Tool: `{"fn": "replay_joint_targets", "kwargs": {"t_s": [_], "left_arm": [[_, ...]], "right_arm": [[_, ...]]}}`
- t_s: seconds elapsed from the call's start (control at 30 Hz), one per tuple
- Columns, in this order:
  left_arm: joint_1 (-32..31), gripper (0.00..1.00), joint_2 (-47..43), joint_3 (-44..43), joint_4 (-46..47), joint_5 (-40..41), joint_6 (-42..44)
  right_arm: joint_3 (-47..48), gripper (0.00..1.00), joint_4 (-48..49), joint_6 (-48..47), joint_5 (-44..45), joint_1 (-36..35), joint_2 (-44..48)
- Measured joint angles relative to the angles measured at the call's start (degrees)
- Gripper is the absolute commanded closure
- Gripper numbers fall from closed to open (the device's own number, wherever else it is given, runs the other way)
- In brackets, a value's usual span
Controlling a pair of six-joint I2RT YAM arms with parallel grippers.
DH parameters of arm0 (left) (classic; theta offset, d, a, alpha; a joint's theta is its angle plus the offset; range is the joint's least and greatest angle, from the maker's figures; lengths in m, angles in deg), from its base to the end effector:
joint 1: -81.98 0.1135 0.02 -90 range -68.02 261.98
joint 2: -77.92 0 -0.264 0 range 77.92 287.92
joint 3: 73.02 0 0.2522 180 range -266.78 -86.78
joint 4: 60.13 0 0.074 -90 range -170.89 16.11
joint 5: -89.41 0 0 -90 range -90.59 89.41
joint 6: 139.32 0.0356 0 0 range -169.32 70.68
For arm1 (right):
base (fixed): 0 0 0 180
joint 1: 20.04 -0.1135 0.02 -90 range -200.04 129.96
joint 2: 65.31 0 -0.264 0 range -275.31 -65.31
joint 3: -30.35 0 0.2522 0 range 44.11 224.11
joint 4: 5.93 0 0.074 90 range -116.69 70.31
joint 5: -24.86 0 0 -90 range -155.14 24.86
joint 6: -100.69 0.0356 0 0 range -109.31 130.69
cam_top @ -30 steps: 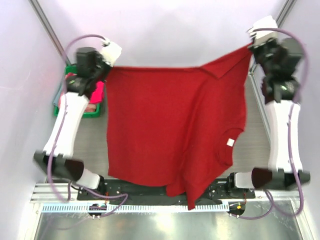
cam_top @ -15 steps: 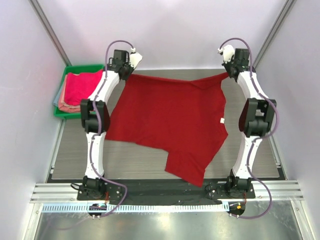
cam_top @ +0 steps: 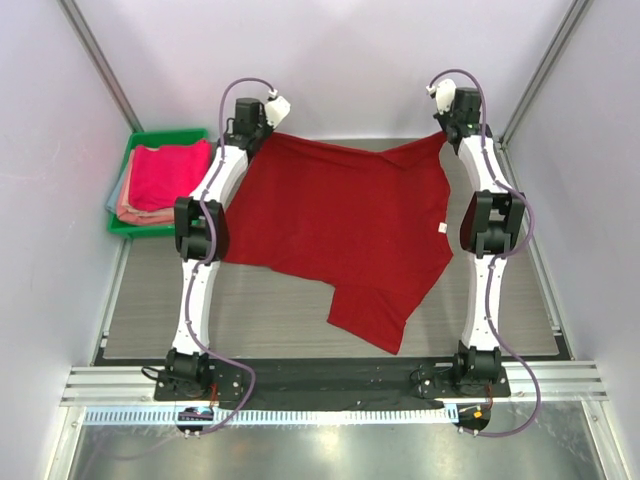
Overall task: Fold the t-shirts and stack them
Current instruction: Fold the tshirt
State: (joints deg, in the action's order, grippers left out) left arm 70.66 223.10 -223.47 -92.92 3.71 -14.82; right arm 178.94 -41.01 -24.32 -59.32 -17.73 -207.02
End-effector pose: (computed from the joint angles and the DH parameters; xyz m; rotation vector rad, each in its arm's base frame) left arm 0.5741 -0.1122 0.2368 0.7606 1.9206 0.3276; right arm 0.5734 -0.0267 0.2556 -0.5294 2.0313 -0.5028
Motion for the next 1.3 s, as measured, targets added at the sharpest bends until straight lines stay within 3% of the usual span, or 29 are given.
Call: {"fn": "replay_joint_targets", "kwargs": {"t_s": [0.17,0.6,0.97,1.3], "left_arm": [[0.04,1.00,-3.82,6.88,3.15,0.15,-0.04],[0.07,1.00,-22.14,28.94,6.05,-0.44,0.72],[0.17,1.00,-25.05,35.91,6.62,-0.44,1.16],[0.72,1.00,-25.31,38.45,6.27,-0.31,3.26]], "right_arm": [[-7.37,0.99,-1.14,1.73,0.07,-0.76,5.51],[-31.76,0.99,-3.74,4.31,-1.03,-1.81,35.36],[-44.22,0.99,-7.30,6.29,-1.99,-5.60,39.82],[-47.10,0.99,-9.66,8.74,-2.58,-6.69,47.91]]}}
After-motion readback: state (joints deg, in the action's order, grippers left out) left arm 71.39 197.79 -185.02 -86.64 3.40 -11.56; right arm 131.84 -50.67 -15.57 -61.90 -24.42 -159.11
